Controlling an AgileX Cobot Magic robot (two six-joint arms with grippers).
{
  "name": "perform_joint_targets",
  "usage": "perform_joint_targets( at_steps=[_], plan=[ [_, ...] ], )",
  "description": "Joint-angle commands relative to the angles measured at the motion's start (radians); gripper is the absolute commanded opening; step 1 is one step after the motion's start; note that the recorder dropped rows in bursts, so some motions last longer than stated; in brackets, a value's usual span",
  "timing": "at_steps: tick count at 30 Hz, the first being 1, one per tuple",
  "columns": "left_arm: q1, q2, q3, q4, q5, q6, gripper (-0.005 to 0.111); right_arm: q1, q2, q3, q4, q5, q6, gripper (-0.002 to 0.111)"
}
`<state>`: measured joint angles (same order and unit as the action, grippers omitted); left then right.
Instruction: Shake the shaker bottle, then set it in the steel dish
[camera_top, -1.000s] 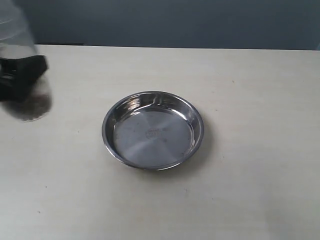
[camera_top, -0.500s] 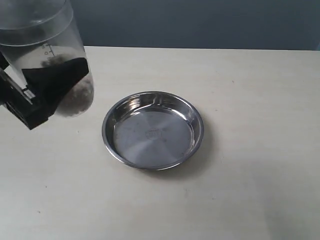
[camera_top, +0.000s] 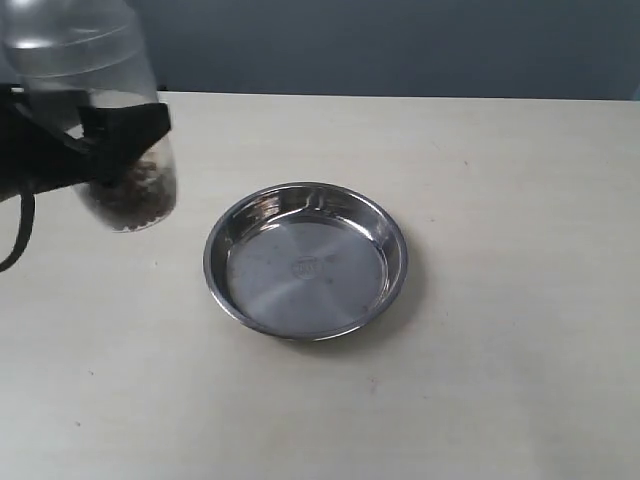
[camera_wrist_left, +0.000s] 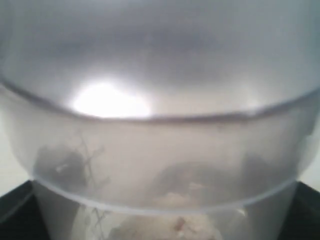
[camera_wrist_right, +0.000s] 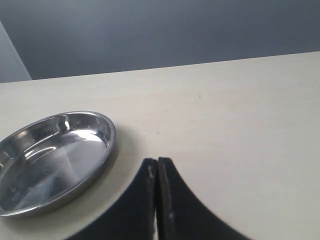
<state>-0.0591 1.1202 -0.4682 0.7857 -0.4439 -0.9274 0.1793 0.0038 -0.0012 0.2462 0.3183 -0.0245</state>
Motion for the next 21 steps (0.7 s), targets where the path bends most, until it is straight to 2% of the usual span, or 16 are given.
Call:
perform_joint_targets(
  at_steps=[1,2,3,4,6,9,11,13,14,15,17,19,21],
  plan=[
    [-0.003,-0.003,-0.011,0.112,-0.258,-0.067,0.0,0.001,-0.004,0.001,-0.001,-0.01,-0.002,-0.001],
    [-0.003,-0.003,-0.011,0.185,-0.407,-0.08,0.0,0.001,-0.004,0.001,-0.001,-0.01,-0.002,-0.001],
    [-0.003,0.004,-0.011,0.286,-0.634,-0.069,0.0,0.001,-0.004,0.001,-0.001,-0.01,-0.002,-0.001],
    [-0.003,0.006,-0.011,0.324,-0.687,-0.052,0.0,0.001,-0.004,0.001,-0.001,-0.01,-0.002,-0.001],
    [-0.003,0.006,-0.011,0.343,-0.533,-0.034,0.0,0.001,-0.004,0.001,-0.001,-0.01,-0.002,-0.001],
    [-0.003,0.006,-0.011,0.194,-0.201,-0.069,0.0,0.001,-0.004,0.001,-0.001,-0.01,-0.002,-0.001],
    [-0.003,0.006,-0.011,0.072,-0.102,-0.091,0.0,0.001,-0.004,0.001,-0.001,-0.01,-0.002,-0.001],
    [-0.003,0.006,-0.011,0.105,-0.179,-0.093,0.0,0.001,-0.004,0.001,-0.001,-0.01,-0.002,-0.001],
    [-0.003,0.006,-0.011,0.19,-0.322,-0.1,0.0,0.001,-0.004,0.001,-0.001,-0.01,-0.002,-0.001],
    [-0.003,0.008,-0.011,0.297,-0.528,-0.106,0.0,0.001,-0.004,0.001,-0.001,-0.01,-0.002,-0.001],
    [-0.003,0.01,-0.011,0.444,-0.741,-0.097,0.0,0.001,-0.004,0.001,-0.001,-0.01,-0.002,-0.001],
    [-0.003,0.01,-0.011,0.453,-0.665,-0.059,0.0,0.001,-0.004,0.001,-0.001,-0.01,-0.002,-0.001],
    [-0.003,0.01,-0.011,0.357,-0.46,-0.062,0.0,0.001,-0.004,0.001,-0.001,-0.01,-0.002,-0.001]
  ],
)
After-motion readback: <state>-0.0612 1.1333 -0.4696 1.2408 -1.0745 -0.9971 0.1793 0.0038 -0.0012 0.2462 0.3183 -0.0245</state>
